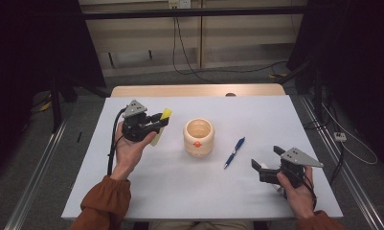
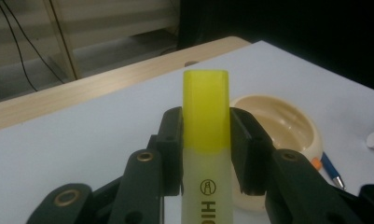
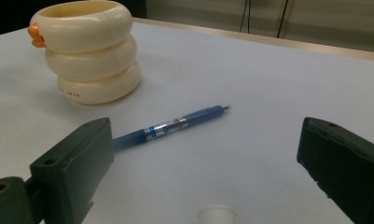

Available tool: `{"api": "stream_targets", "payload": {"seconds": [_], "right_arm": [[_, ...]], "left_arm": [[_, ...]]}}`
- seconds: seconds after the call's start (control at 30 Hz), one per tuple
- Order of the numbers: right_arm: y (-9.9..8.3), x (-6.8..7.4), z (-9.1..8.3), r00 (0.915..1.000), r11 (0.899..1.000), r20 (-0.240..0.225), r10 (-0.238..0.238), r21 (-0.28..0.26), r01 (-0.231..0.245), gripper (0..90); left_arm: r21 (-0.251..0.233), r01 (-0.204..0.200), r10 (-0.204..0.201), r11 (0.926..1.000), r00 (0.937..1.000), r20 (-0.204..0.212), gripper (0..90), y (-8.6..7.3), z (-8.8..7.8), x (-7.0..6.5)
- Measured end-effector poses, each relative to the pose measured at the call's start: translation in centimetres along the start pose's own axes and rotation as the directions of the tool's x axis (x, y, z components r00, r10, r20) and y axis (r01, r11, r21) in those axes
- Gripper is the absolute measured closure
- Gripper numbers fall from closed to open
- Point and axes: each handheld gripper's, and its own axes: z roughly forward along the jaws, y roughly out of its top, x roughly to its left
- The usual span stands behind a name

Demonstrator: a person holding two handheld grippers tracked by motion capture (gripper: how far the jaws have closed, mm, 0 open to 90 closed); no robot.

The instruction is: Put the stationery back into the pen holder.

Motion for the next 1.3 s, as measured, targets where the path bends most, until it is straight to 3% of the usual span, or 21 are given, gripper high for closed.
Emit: {"api": "stream_targets", "payload": {"seconds": [0.5, 0.8, 1.03, 1.3], "right_arm": [[0.0, -0.1, 0.1, 1.0, 1.0, -0.007, 0.005, 0.001, -0.005, 3.6], [0.0, -0.2, 0.0, 0.9999, 1.0, -0.011, 0.008, -0.003, -0.008, 3.6], [0.0, -0.3, 0.0, 0.9999, 1.0, -0.01, 0.012, -0.004, -0.012, 3.6], [-0.1, -0.3, 0.0, 0.9998, 1.0, -0.012, 0.014, -0.001, -0.014, 3.6]], "left_arm": [[-0.075, -0.033, 0.037, 0.9967, 0.9977, 0.056, 67.4, 1.7, 0.1, -3.1], [-0.087, -0.017, 0.022, 0.9961, 0.9979, 0.061, 67.4, 2.7, 1.3, -3.4], [-0.108, -0.029, 0.038, 0.9938, 0.9956, 0.086, 67.4, 3.9, 2.0, -4.0], [-0.099, -0.028, 0.038, 0.9947, 0.9941, 0.102, 67.4, 4.7, 4.1, -4.8]]}}
